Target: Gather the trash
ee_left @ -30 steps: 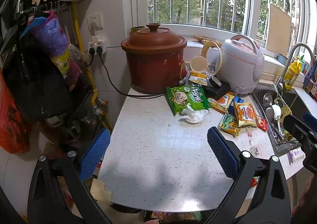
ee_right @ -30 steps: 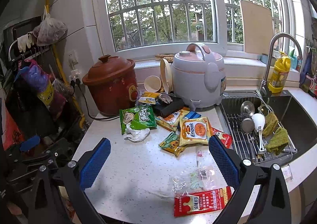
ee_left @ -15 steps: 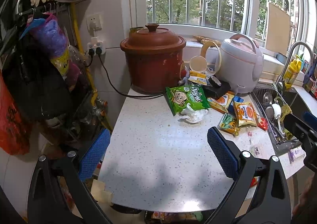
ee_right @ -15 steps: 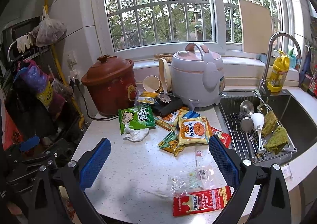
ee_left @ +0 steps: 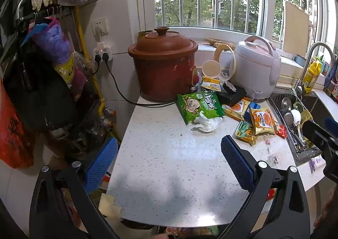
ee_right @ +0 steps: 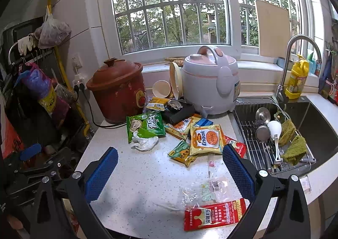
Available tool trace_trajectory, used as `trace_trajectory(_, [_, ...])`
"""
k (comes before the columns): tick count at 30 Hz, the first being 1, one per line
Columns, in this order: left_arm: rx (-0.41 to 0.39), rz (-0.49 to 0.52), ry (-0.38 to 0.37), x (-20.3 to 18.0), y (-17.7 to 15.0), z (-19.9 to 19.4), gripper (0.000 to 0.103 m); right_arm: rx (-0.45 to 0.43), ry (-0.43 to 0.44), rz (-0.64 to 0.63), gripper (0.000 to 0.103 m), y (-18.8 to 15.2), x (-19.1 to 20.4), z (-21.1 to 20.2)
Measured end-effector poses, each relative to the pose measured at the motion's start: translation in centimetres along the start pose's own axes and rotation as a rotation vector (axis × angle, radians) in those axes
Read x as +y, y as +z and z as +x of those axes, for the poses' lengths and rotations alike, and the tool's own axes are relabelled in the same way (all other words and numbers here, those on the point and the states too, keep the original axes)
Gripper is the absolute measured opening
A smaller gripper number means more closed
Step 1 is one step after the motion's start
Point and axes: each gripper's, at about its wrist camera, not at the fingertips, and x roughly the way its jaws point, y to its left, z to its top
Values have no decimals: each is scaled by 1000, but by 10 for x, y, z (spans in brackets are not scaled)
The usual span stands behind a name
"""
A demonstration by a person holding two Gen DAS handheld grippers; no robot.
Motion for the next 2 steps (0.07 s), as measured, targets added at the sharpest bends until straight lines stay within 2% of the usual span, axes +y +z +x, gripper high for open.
trace_trajectory(2, [1, -1, -9, 0, 0, 0, 96, 0, 1, 1, 98, 0, -1, 0])
